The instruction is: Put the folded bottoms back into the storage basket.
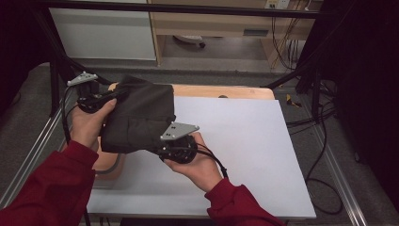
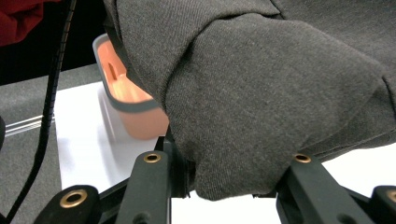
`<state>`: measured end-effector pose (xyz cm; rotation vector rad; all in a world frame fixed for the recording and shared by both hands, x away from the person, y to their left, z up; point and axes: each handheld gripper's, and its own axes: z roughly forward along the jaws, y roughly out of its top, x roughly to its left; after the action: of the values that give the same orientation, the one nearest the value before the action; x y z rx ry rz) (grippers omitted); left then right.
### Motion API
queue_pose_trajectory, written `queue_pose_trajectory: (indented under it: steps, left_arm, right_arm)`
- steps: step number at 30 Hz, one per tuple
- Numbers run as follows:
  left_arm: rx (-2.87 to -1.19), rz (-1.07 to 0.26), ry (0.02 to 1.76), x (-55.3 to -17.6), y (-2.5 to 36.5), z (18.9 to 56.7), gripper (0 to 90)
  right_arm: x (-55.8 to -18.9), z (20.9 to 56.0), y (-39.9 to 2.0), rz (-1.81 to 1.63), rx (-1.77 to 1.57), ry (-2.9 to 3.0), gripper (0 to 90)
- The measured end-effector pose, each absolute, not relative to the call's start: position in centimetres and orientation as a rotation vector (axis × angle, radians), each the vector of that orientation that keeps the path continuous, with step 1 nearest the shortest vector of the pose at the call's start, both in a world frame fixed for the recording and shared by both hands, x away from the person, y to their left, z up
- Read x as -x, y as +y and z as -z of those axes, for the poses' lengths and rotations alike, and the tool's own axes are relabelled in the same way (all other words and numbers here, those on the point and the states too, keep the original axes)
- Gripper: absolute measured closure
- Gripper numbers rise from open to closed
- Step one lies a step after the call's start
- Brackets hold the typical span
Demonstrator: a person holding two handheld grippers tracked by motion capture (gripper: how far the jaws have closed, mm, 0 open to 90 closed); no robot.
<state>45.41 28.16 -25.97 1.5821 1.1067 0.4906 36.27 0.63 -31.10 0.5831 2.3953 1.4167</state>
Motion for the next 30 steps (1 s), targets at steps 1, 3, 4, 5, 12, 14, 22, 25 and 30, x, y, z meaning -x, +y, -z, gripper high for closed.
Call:
queue_pose_trajectory:
  steps: [1,3,4,5,12,14,22,25,30]
  left_arm:
    - [-1.581,-0.494,1.110,-45.5,28.5,25.8,81.2]
    - [-1.582,-0.501,1.113,-45.8,29.2,25.2,81.2]
    - [-1.582,-0.501,1.113,-45.8,29.2,25.2,81.2]
    - [-1.587,-0.512,1.110,-46.1,29.7,24.9,81.2]
    - [-1.570,-0.532,1.123,-46.6,31.4,24.2,81.3]
    - [-1.554,-0.529,1.131,-46.8,32.0,24.1,81.2]
    - [-1.529,-0.537,1.134,-46.6,34.8,23.4,81.3]
    - [-1.497,-0.525,1.151,-46.6,36.1,23.5,81.3]
    - [-1.478,-0.519,1.163,-46.3,38.1,23.4,81.3]
  right_arm:
    - [-36.4,30.9,0.9,-1.418,-0.577,2.398,66.0]
    - [-36.9,30.4,1.7,-1.427,-0.566,2.400,66.0]
    - [-37.1,30.2,1.9,-1.431,-0.568,2.401,65.9]
    - [-37.3,30.1,2.1,-1.433,-0.562,2.402,66.0]
    - [-38.6,29.6,3.7,-1.461,-0.545,2.410,66.1]
    - [-39.0,29.3,4.2,-1.467,-0.536,2.412,66.1]
    - [-40.1,29.3,6.5,-1.498,-0.487,2.427,66.1]
    - [-40.3,29.2,7.5,-1.513,-0.475,2.426,66.1]
    - [-40.6,29.2,9.3,-1.522,-0.447,2.426,66.2]
